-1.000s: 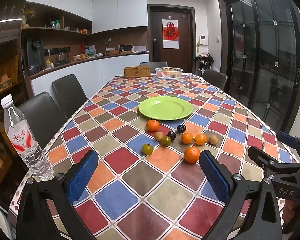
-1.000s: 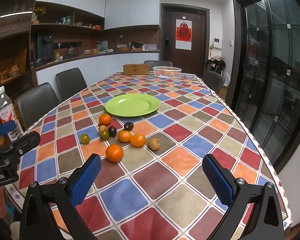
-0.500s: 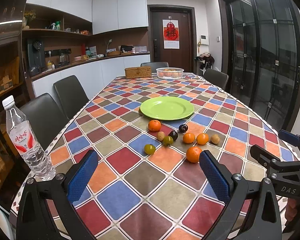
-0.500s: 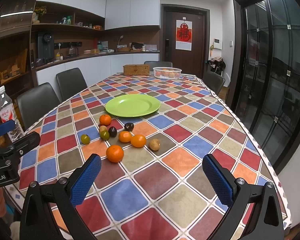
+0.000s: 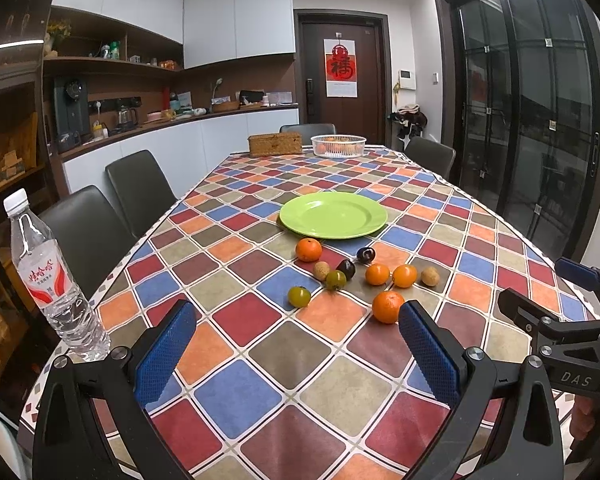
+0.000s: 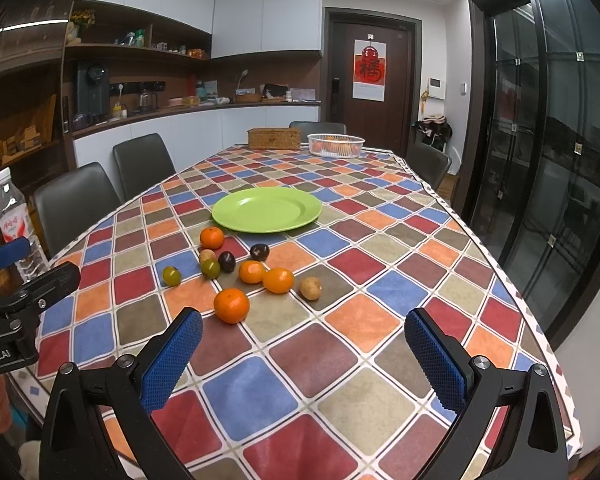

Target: Organize fruits

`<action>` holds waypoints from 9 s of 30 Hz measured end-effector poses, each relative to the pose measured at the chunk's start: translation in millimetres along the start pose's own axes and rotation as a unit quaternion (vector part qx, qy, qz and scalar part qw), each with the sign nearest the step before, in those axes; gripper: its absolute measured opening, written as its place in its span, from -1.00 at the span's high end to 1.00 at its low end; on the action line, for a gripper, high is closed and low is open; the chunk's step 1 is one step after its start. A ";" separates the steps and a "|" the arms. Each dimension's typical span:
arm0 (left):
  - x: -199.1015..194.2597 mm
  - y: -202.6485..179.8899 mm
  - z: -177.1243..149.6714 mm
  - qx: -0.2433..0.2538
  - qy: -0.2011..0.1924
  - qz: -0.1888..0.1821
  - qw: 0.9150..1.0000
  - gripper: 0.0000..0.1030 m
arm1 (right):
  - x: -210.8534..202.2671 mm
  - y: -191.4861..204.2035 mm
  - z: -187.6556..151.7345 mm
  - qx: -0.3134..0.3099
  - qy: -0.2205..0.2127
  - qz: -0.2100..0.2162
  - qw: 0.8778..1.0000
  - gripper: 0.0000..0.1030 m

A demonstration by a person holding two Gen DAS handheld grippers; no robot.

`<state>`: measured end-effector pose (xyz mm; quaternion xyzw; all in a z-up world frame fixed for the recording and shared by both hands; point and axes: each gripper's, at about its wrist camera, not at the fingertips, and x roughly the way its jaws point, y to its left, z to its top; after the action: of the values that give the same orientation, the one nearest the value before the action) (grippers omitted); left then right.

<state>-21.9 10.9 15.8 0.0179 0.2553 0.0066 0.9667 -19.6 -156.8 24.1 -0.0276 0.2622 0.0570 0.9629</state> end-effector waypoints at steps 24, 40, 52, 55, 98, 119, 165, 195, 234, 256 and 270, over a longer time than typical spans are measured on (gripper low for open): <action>28.7 22.3 -4.2 0.003 0.011 0.003 1.000 -0.99 | 23.4 27.1 4.7 -0.044 0.008 0.021 0.999 -0.99; 86.9 27.9 -1.6 0.081 0.032 -0.038 0.995 -0.61 | 81.8 57.5 12.4 -0.061 0.050 0.058 0.995 -0.83; 139.1 17.0 1.4 0.124 0.074 -0.077 0.987 -0.29 | 126.4 59.0 7.7 -0.049 0.110 0.091 0.989 -0.42; 149.9 13.0 -0.3 0.132 0.088 -0.086 0.984 -0.18 | 134.1 58.3 4.4 -0.043 0.125 0.096 0.987 -0.31; 176.9 4.7 18.4 0.079 0.138 -0.126 0.979 0.45 | 148.9 51.8 19.6 -0.021 0.139 0.145 0.979 0.19; 187.2 -9.7 85.5 0.059 0.099 -0.141 0.983 0.46 | 175.0 24.6 95.0 -0.042 0.091 0.165 0.981 0.19; 348.1 -5.5 112.7 0.007 0.215 -0.142 0.966 0.35 | 348.5 7.6 129.3 -0.031 0.203 0.155 0.966 0.17; 152.6 -20.7 112.1 0.025 0.086 -0.083 0.993 -0.26 | 161.8 -3.1 119.6 -0.046 0.079 0.132 0.987 -0.08; 183.1 -32.8 19.3 0.014 0.130 -0.080 0.988 0.07 | 160.9 -30.9 23.1 -0.012 0.152 0.079 0.985 -0.18; 223.2 -39.0 13.2 0.022 0.177 -0.078 0.981 0.38 | 189.2 -28.0 16.5 -0.009 0.183 0.101 0.978 0.30; 225.8 -39.0 13.7 0.016 0.185 -0.081 0.979 0.50 | 197.1 -30.4 16.9 0.000 0.188 0.105 0.976 0.45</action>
<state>181.3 -23.5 -85.2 0.0115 0.4304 -0.0725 0.8997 161.3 -166.7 -60.9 -0.0100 0.4404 0.1517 0.8848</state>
